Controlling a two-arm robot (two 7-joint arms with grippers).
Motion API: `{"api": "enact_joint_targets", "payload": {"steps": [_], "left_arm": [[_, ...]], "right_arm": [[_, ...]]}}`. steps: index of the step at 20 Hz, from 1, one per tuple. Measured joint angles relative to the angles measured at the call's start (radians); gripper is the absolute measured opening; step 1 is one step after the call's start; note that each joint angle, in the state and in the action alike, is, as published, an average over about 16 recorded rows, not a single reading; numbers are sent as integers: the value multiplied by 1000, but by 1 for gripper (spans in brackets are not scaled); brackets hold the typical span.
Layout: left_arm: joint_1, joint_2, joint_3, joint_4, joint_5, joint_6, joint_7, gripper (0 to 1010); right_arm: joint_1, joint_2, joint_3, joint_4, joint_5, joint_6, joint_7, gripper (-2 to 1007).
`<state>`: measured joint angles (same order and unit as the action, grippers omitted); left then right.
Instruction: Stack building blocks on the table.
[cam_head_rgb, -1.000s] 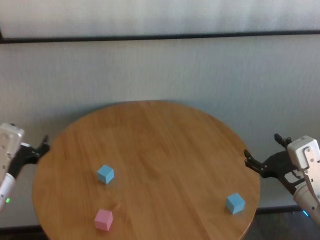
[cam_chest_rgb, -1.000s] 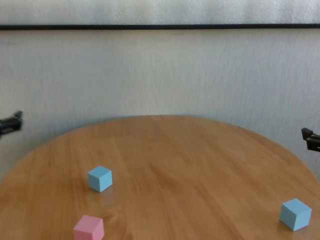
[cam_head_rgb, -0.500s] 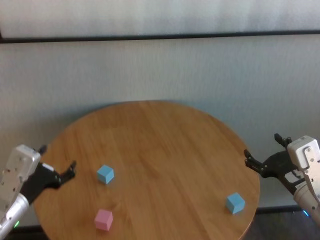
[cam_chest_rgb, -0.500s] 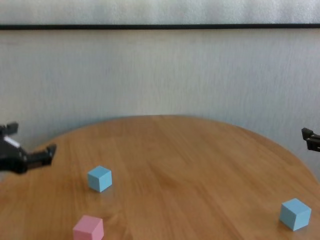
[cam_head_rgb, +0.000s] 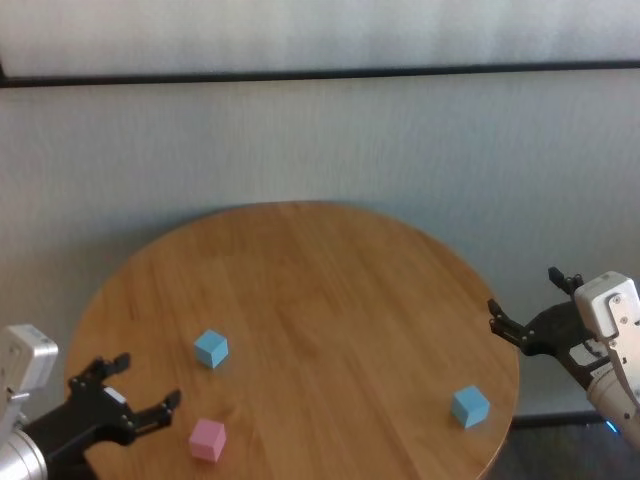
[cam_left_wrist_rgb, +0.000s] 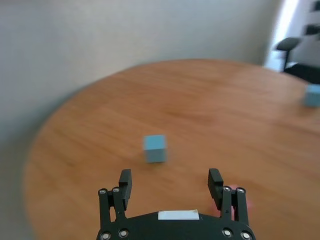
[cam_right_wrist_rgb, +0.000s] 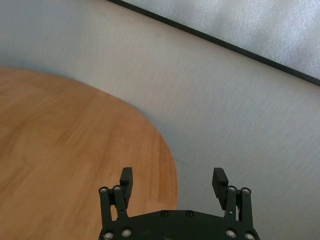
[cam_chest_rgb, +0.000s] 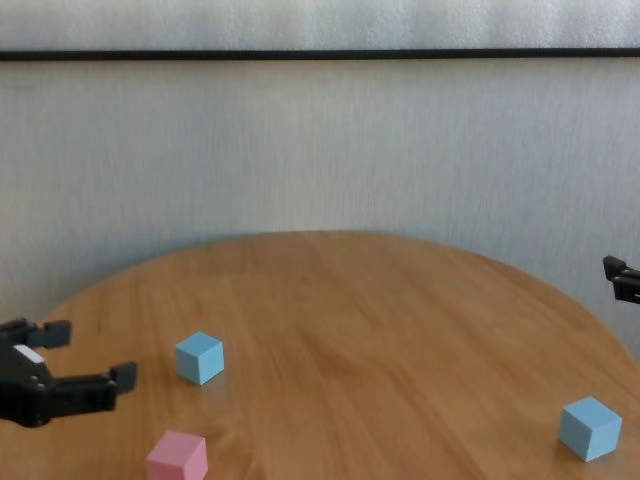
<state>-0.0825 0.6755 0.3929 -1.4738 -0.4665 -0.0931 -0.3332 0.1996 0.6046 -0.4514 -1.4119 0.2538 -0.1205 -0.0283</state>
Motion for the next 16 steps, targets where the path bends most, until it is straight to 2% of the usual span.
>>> {"api": "enact_joint_targets", "payload": {"steps": [3, 7, 11, 16], "left_arm": [[24, 16, -7, -44, -41, 52, -33, 999], [42, 28, -10, -97, -73, 138, -50, 999], [44, 28, -5, -145, -81, 234, -39, 999], [30, 15, 6, -194, -72, 352, -13, 999]], "right_arm": [[0, 0, 0, 0, 0, 0, 0, 1001], [0, 0, 0, 0, 0, 0, 0, 1001], [0, 0, 0, 0, 0, 0, 0, 1001], [0, 0, 0, 0, 0, 0, 0, 1001]]}}
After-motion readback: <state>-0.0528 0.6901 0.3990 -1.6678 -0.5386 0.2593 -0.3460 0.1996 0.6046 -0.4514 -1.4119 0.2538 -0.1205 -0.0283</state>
